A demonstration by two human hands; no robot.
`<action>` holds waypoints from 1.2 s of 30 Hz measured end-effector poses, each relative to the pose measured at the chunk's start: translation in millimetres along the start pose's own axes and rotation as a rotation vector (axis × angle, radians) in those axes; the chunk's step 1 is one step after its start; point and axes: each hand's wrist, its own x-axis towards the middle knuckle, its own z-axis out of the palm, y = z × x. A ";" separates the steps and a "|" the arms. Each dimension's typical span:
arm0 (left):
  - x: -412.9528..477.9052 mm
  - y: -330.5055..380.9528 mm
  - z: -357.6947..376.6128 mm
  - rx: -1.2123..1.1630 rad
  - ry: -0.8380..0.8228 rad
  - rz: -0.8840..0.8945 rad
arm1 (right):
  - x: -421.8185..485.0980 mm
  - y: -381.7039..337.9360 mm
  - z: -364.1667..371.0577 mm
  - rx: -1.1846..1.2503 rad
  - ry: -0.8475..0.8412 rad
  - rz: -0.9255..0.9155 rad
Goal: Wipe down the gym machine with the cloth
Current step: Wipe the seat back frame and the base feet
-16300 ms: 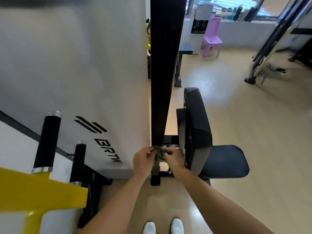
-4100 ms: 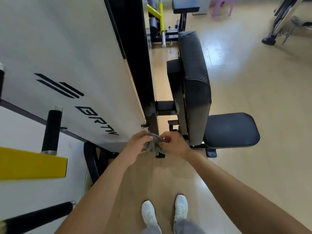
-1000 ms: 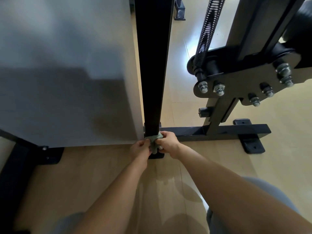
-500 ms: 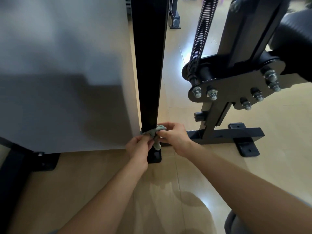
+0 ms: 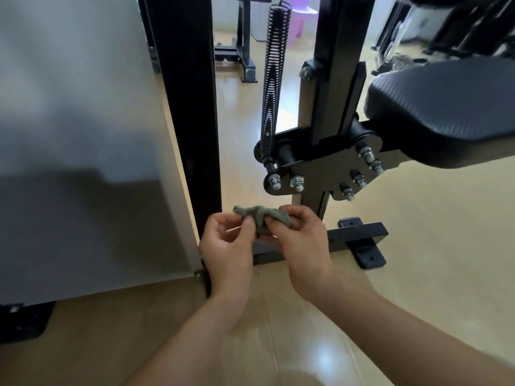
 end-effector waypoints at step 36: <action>28.6 19.8 73.2 0.974 -0.248 1.263 | 35.5 -75.0 -65.0 0.308 0.385 -0.057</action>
